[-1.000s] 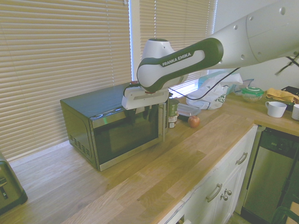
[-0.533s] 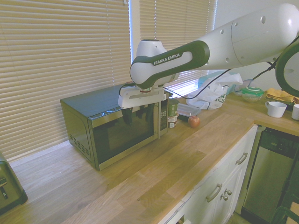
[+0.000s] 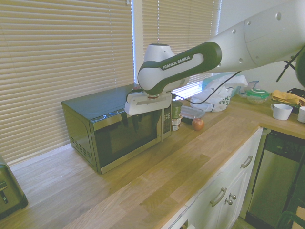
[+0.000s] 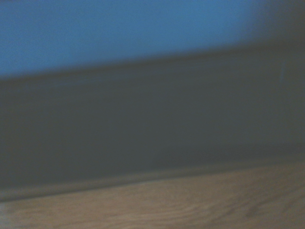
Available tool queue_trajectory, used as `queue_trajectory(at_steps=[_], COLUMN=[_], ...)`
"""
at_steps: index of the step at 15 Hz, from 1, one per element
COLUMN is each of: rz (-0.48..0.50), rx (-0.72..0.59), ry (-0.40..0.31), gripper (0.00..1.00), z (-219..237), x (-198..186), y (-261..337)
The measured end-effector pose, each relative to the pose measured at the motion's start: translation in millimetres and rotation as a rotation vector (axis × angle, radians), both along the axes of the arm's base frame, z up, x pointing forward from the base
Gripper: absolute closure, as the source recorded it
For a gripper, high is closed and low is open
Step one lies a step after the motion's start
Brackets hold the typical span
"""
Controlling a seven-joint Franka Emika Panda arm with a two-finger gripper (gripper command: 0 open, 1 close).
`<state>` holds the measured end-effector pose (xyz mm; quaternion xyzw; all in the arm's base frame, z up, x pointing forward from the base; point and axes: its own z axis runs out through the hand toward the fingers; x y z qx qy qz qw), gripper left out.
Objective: Close the microwave
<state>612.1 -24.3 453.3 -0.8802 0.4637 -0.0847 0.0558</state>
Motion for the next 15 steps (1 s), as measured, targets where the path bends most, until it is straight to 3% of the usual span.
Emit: queue_trajectory(at_steps=[15], rz=[0.087], rx=[-0.05], ry=[0.098], gripper=[0.0], z=[-77.3], x=[-145.8], y=[-26.8])
